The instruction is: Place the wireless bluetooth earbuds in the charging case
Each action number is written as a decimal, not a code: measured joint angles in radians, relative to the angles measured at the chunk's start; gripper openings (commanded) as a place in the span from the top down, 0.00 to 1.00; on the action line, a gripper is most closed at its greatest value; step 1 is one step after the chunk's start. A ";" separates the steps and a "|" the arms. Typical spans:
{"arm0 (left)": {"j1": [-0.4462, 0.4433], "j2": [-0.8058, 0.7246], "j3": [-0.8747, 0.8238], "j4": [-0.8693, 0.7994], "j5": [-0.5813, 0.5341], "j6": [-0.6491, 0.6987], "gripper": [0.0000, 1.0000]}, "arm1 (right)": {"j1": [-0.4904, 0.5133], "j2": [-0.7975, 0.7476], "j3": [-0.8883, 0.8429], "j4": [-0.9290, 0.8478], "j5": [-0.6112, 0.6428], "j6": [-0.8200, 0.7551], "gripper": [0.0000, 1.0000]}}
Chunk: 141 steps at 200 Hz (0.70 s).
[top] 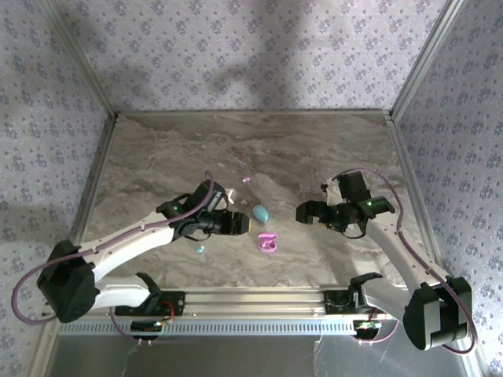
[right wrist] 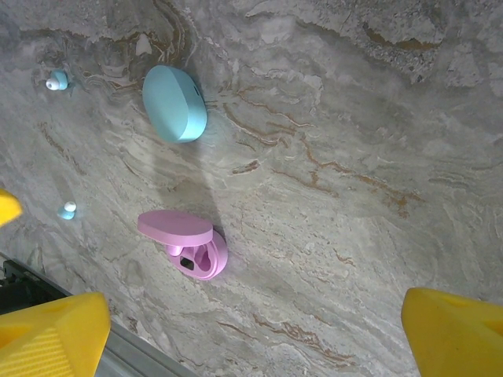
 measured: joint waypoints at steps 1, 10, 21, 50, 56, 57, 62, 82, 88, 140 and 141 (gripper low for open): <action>0.002 -0.001 0.000 -0.001 0.000 -0.002 0.18 | 0.000 0.000 0.000 0.000 0.000 0.000 0.02; 0.025 -0.019 0.008 -0.023 -0.003 0.009 0.05 | 0.001 0.004 0.004 -0.002 0.000 0.000 0.01; 0.055 -0.033 0.023 -0.043 -0.007 0.026 0.00 | 0.006 0.020 0.023 -0.006 0.000 0.000 0.01; 0.154 -0.039 0.069 -0.055 -0.002 0.062 0.00 | 0.026 0.103 0.114 -0.003 0.002 0.008 0.01; 0.180 -0.039 0.076 -0.053 -0.002 0.066 0.00 | 0.036 0.126 0.137 -0.002 0.005 0.010 0.01; 0.183 -0.039 0.077 -0.053 -0.002 0.068 0.00 | 0.038 0.131 0.142 -0.001 0.006 0.011 0.01; 0.204 -0.039 0.081 -0.048 -0.002 0.073 0.00 | 0.049 0.153 0.163 0.001 0.011 0.013 0.01; 0.280 -0.037 0.084 -0.023 0.000 0.090 0.00 | 0.099 0.241 0.254 0.007 0.034 0.027 0.02; 0.303 -0.034 0.084 -0.011 0.000 0.093 0.00 | 0.114 0.270 0.283 0.009 0.041 0.031 0.02; 0.435 -0.001 0.009 0.204 -0.016 0.090 0.00 | 0.220 0.586 0.584 0.043 0.109 0.066 0.09; 0.437 -0.001 0.002 0.213 -0.016 0.089 0.00 | 0.223 0.597 0.593 0.044 0.110 0.066 0.09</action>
